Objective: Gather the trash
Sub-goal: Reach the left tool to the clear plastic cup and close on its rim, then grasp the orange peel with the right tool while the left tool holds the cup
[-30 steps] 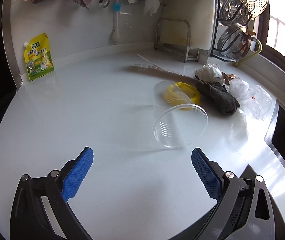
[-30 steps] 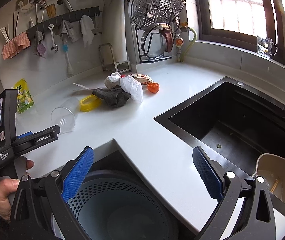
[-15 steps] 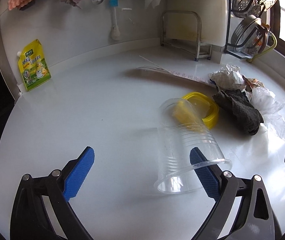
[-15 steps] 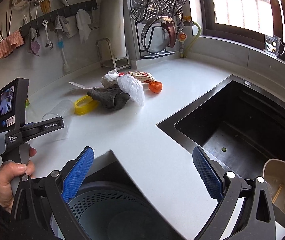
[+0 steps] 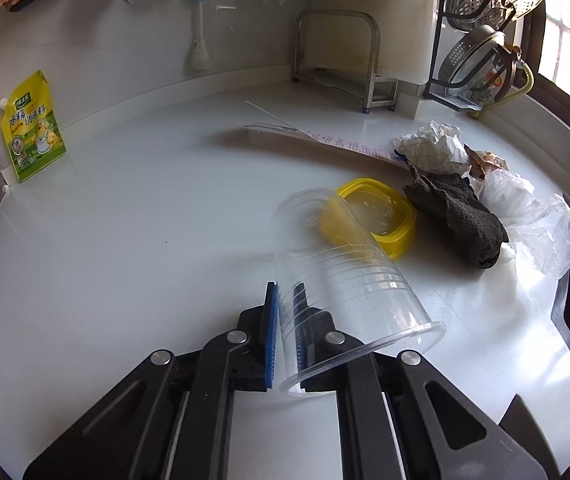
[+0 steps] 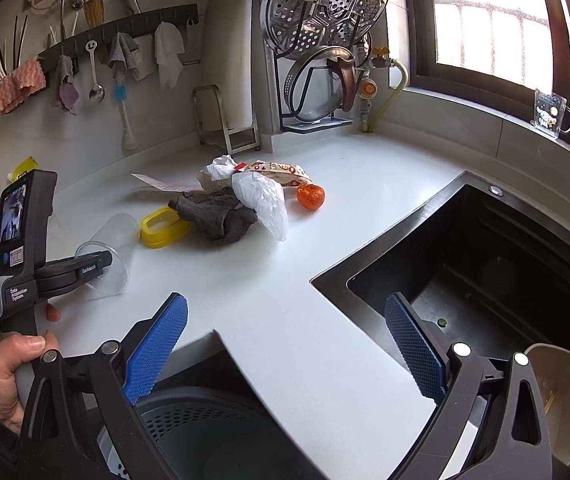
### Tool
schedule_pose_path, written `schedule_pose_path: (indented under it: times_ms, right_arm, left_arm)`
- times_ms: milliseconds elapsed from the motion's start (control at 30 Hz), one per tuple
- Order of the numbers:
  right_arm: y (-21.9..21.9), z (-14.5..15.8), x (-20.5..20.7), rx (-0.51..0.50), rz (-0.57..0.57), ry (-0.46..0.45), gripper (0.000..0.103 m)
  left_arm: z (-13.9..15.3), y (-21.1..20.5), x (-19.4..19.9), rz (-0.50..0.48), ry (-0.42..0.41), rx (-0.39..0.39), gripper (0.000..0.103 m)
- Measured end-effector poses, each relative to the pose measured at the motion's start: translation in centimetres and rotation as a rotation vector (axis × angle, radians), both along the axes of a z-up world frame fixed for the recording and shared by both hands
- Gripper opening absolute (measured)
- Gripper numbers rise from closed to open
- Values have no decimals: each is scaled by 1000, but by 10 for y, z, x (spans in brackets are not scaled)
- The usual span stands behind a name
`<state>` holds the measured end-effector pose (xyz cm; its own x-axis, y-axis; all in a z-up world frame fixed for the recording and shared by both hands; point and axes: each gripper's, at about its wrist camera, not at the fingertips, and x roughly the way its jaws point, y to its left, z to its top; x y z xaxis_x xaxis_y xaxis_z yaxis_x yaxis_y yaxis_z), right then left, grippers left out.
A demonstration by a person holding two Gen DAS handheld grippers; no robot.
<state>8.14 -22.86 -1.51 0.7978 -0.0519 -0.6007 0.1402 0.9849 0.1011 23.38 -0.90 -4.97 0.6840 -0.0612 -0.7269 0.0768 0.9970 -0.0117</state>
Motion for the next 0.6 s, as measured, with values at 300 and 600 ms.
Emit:
schedule_pose_path:
  times_ms: [300,600]
  right_arm:
    - [-47,18,56,-42,-34,-10,95]
    - [-82,-4,162,-36,-13,113,95]
  left_arm:
    - [4,2,-10,-25,-44,-3,6]
    - [5,4,-14,-36,-64,-13,6]
